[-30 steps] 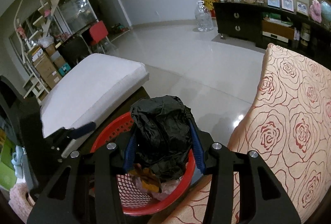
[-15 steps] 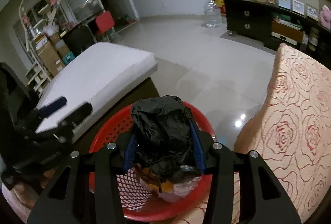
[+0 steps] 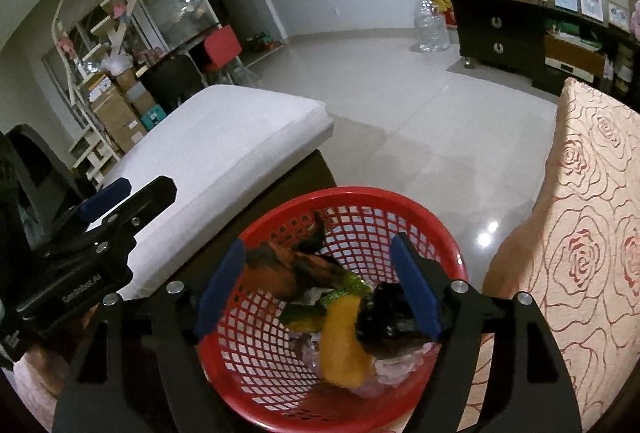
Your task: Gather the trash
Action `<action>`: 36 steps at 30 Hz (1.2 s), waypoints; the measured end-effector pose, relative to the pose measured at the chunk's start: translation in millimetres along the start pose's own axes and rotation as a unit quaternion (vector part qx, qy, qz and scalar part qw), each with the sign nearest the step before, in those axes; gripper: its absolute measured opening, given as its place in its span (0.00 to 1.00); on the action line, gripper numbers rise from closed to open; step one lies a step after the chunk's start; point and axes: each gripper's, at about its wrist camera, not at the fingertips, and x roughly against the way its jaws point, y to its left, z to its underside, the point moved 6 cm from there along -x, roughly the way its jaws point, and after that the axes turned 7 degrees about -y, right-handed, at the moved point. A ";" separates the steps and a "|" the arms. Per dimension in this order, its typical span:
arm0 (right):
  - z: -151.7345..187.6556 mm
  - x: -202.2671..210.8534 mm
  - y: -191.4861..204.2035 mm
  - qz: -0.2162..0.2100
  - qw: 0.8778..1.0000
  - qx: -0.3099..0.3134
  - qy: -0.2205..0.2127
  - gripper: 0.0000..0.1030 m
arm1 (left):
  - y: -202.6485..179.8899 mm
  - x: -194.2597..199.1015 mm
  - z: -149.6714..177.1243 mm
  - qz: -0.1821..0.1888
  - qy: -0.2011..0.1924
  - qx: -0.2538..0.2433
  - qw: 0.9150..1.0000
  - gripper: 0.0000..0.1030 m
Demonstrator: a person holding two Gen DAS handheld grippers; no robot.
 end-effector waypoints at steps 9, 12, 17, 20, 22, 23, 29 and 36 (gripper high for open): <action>2.5 4.2 -4.4 0.044 0.998 0.034 -0.008 0.72 | -3.0 0.2 -1.1 0.001 -0.002 -0.003 1.000 0.83; 3.7 3.9 -2.9 0.062 0.997 0.047 -0.012 0.75 | -2.9 0.5 -1.7 0.001 -0.002 -0.003 1.000 0.83; 5.1 9.1 -6.5 0.094 0.993 0.063 -0.025 0.82 | -1.6 3.2 -3.0 0.002 -0.002 0.005 1.000 0.86; 3.9 17.0 -8.6 0.111 0.991 0.069 -0.037 0.85 | -0.4 7.1 -3.8 0.006 -0.007 0.010 1.000 0.87; 3.5 22.6 -9.9 0.118 0.989 0.072 -0.045 0.86 | -1.9 10.0 -5.1 0.008 -0.010 0.011 1.000 0.88; 3.2 25.7 -10.4 0.122 0.989 0.073 -0.049 0.88 | -3.0 12.1 -5.7 0.008 -0.013 0.010 1.000 0.89; 6.3 43.1 -12.3 0.144 0.984 0.079 -0.066 0.92 | -9.2 20.1 -7.6 0.009 -0.024 0.000 1.000 0.89; 18.1 50.9 -14.4 0.150 0.984 0.063 -0.071 0.93 | -11.3 24.4 -3.7 0.013 -0.022 0.000 1.000 0.89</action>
